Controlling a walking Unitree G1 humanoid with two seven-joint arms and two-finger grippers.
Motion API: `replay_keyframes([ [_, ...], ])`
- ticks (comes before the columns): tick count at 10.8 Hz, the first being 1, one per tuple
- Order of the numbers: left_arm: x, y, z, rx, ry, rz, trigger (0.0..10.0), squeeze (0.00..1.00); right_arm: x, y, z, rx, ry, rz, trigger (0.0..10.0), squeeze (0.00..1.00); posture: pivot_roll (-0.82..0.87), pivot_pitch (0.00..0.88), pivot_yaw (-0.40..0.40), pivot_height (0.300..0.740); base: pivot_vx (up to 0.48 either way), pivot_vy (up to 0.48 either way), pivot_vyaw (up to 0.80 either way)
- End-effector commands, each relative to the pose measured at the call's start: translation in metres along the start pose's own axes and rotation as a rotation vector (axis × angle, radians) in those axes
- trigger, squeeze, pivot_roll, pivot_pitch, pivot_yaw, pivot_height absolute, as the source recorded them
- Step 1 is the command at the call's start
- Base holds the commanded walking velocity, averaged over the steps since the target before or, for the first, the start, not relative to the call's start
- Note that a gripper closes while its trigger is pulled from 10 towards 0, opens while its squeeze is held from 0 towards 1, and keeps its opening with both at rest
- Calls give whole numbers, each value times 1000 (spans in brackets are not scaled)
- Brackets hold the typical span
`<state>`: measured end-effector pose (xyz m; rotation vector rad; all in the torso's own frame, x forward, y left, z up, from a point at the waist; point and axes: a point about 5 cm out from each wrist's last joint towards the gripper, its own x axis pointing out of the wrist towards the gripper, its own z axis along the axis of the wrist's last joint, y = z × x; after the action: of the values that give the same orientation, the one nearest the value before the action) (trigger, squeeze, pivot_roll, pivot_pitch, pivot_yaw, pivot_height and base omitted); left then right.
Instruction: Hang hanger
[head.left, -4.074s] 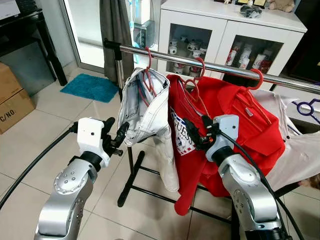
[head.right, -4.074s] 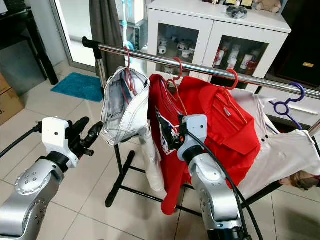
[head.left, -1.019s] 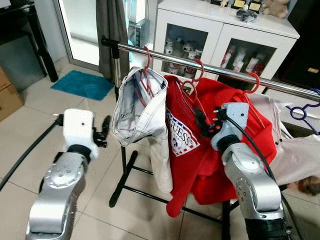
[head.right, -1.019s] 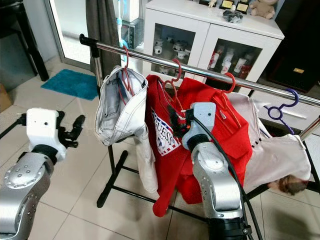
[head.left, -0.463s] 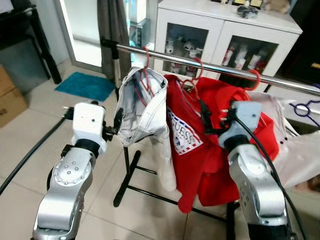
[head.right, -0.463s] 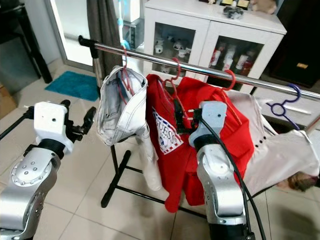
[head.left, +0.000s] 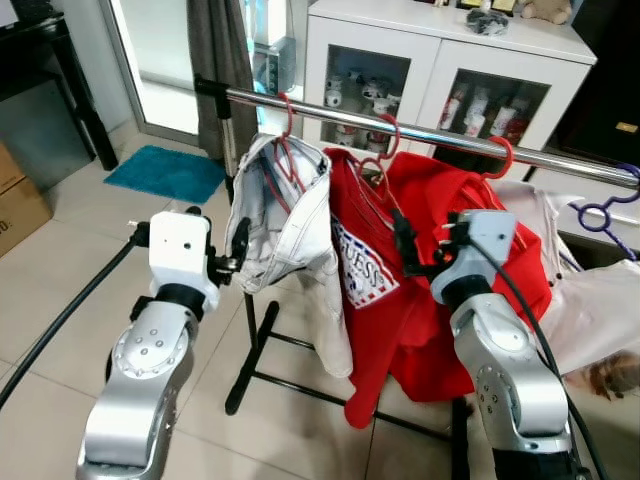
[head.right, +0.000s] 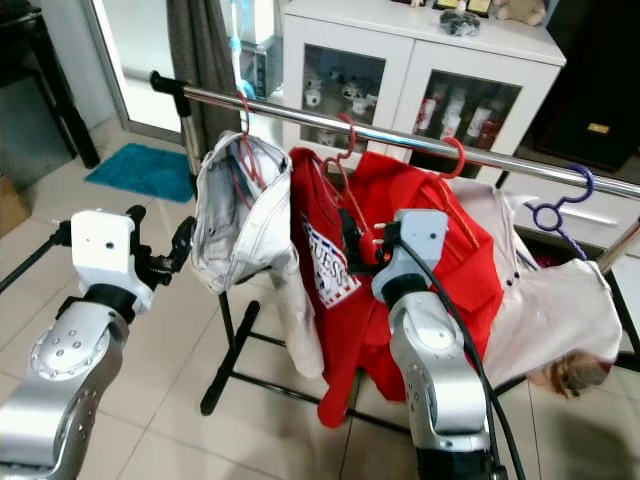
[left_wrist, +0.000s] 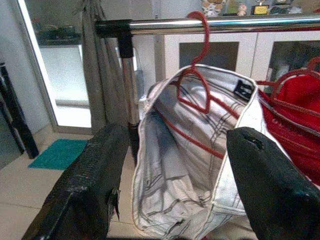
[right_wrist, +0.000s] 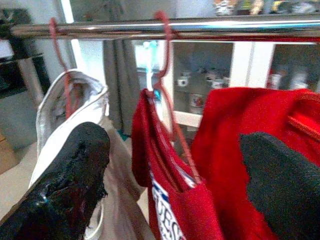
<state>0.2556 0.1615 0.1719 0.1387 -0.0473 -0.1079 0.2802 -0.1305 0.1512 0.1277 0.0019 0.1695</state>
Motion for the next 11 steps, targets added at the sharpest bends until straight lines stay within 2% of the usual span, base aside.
replay_keyframes([
  [1, 1, 1, -2, -8, 14, -9, 10000, 0, 2, 7, -1, 1, 17, 60, 10000, 0, -42, 0, -56, 740, 0, 0, 800],
  [2, 0, 1, -1, -32, 9, -21, 10000, 0, 1, 18, 0, 1, 14, 146, 10000, 0, -40, 0, -57, 740, 0, 0, 800],
  [4, -1, -2, 3, -19, -12, -58, 10000, 0, 5, 21, -1, 4, 13, 185, 10000, 0, -24, 0, -62, 740, 293, 0, 800],
  [6, 0, -2, 3, -12, -11, -56, 10000, 0, 7, 23, -1, 60, 20, 201, 10000, 0, -15, 0, -65, 740, 345, 0, 0],
  [8, 0, -1, 4, -11, -20, -60, 10000, 0, 7, 26, 2, -18, -4, 228, 10000, 0, -8, 0, -72, 740, 354, 0, 350],
  [9, -1, -2, 4, -6, -23, -62, 10000, 0, 9, 23, 1, 25, -6, 190, 10000, 0, -6, 0, -75, 740, 360, 0, 800],
  [11, -2, -2, 5, -1, -24, -67, 10000, 0, 10, 25, 7, 69, -27, 219, 10000, 0, 2, 0, -78, 740, 364, 0, 0],
])
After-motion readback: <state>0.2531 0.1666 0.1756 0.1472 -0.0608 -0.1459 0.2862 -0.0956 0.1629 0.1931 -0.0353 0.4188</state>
